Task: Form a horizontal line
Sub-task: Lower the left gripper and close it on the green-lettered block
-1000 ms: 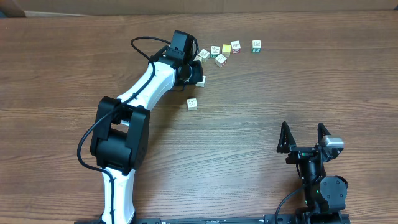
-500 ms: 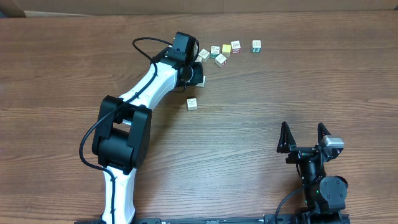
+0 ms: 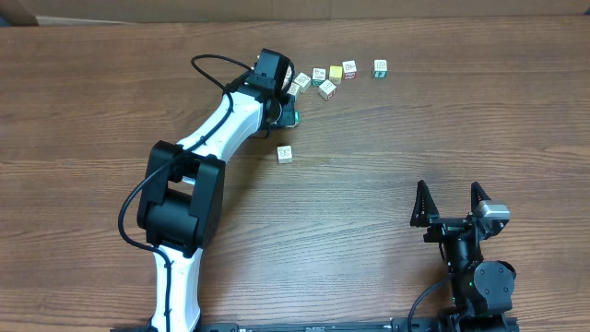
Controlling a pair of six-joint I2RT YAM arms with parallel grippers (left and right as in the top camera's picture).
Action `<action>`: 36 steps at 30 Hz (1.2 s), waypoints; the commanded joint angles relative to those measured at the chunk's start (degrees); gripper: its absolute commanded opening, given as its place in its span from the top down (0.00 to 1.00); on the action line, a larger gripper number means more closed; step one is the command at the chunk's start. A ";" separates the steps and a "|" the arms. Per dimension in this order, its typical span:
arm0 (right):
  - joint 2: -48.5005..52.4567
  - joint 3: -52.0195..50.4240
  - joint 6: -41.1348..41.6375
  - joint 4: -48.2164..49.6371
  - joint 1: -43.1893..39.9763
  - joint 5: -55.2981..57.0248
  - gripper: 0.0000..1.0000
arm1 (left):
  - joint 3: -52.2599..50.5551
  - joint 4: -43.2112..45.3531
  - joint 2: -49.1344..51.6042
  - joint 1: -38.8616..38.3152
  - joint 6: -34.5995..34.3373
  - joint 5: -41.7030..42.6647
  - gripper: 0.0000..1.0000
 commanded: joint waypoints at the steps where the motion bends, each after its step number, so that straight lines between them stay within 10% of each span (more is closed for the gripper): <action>1: -0.57 -0.81 -0.24 0.24 -0.15 -0.09 0.00 | -0.07 -0.28 1.09 -0.26 -0.37 -5.66 0.96; 28: -0.57 -0.81 -0.24 0.24 -0.15 -0.09 0.00 | 10.25 -8.50 1.05 -0.07 -0.33 0.55 0.96; 36: -0.57 -0.81 -0.24 0.24 -0.15 -0.09 0.00 | 10.21 -7.63 1.07 -2.80 2.10 0.24 0.46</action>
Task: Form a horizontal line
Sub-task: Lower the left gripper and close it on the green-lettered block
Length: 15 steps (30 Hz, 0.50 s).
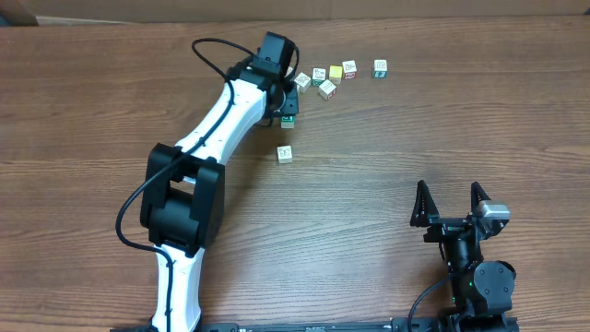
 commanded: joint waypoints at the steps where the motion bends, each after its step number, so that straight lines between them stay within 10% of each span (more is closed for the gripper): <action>1: -0.57 -0.81 -0.26 0.22 -0.17 -0.07 0.00 | 1.33 0.37 0.68 -1.66 1.22 0.44 0.45; 15: -0.57 -0.81 -0.26 0.22 -0.17 -0.07 0.00 | 0.96 0.79 4.31 -3.98 -1.62 -8.24 0.43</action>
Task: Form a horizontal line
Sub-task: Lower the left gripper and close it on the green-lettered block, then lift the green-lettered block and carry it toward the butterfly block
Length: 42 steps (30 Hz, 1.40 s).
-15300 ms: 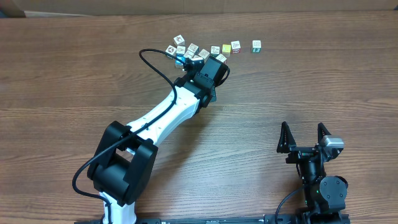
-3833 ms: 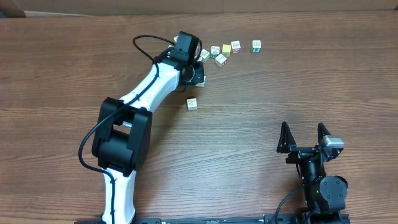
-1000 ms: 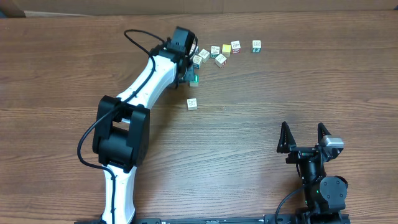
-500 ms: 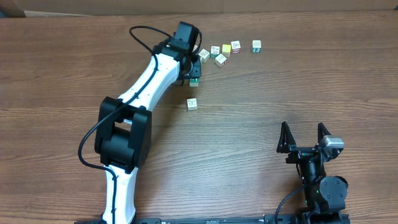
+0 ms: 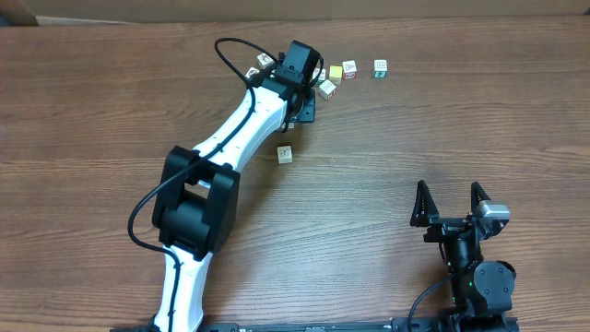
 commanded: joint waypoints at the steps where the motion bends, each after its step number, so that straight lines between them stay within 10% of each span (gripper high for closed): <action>1: -0.57 -0.81 -0.26 0.22 -0.15 -0.04 0.00 | 0.90 0.22 3.50 0.20 -1.14 -2.34 0.43; 16: -0.57 -0.81 -0.26 0.22 -0.15 -0.04 0.00 | 0.90 0.92 3.69 0.50 -1.11 -3.65 0.49; 21: -0.57 -0.81 -0.26 0.22 -0.15 -0.04 0.00 | 0.90 1.18 3.69 0.63 -1.09 -3.58 0.38; 26: -0.57 -0.81 -0.26 0.22 -0.15 -0.04 0.00 | 0.90 1.57 3.69 0.66 -0.28 -3.45 0.00; 31: -0.57 -0.81 -0.26 0.22 -0.15 -0.04 0.00 | 0.90 1.73 3.69 0.66 1.73 -3.45 0.00; 36: -0.57 -0.81 -0.26 0.22 -0.15 -0.04 0.00 | 0.90 1.38 3.69 0.66 1.68 -3.45 0.38; 42: -0.57 -0.81 -0.26 0.22 -0.15 -0.02 0.00 | 0.90 0.83 3.69 0.63 1.66 -3.45 0.45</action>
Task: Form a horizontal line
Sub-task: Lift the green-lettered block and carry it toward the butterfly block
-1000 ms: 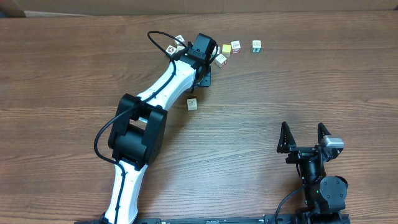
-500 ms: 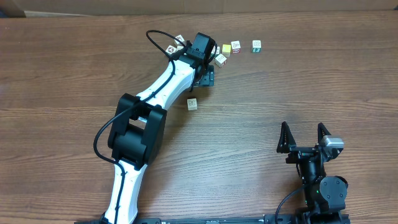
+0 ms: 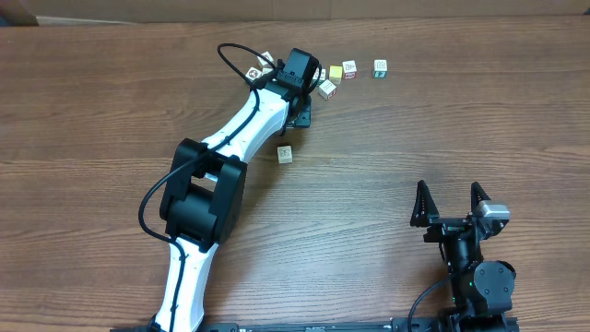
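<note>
Small lettered cubes lie scattered along the far side of the table: two at the left (image 3: 265,60), one (image 3: 327,88) beside my left wrist, then a yellow one (image 3: 336,72), another (image 3: 350,68) and a last one (image 3: 380,67) off to the right. A lone cube (image 3: 285,154) sits nearer, below the row. My left gripper (image 3: 301,114) points down just under the row, right of the lone cube; the wrist hides its fingers. My right gripper (image 3: 452,198) stands open at the near right, nothing in it.
The left arm (image 3: 241,129) stretches diagonally from the near edge to the cube row and covers part of it. A pale wall edge (image 3: 295,9) runs along the far side of the wooden table (image 3: 461,129).
The left arm's elbow has shifted a little to the right, while the wrist and gripper remain at nearly the same spot under the row. The cubes and the right arm have not moved.
The left wrist first hung over the row's left end, with two cubes showing to its right. It stayed there a moment later. Then it stood further right, covering those two cubes and baring two cubes at the far left, and it remains there now.
</note>
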Controlling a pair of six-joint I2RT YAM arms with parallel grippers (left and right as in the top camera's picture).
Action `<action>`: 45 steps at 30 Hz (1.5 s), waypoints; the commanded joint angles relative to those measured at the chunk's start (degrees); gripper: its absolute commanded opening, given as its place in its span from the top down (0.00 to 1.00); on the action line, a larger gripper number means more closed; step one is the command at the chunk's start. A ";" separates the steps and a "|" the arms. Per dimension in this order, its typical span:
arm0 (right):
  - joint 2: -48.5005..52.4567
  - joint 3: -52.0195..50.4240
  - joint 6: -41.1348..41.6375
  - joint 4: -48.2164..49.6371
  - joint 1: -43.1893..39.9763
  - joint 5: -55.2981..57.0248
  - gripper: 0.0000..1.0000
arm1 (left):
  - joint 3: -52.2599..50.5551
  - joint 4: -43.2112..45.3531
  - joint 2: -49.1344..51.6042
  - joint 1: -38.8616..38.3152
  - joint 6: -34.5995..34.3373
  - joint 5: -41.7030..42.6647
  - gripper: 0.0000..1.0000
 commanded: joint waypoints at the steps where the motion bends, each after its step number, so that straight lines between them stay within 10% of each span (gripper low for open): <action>1: -0.57 -0.81 -0.26 0.22 -0.15 -0.04 0.00 | 0.90 -0.17 0.24 0.26 0.46 -0.94 0.48; 9: -0.57 -0.81 -0.26 0.22 -0.15 -0.07 0.00 | 0.90 -0.28 0.24 0.22 0.46 -0.94 0.65; 26: -0.57 -0.81 -0.26 0.22 -0.15 -0.07 0.00 | 0.90 -0.98 0.24 0.11 0.22 -0.92 0.60; 45: -0.57 -0.81 -0.26 0.22 -0.15 -0.07 0.00 | 1.68 -0.13 0.11 0.07 0.28 -0.94 0.77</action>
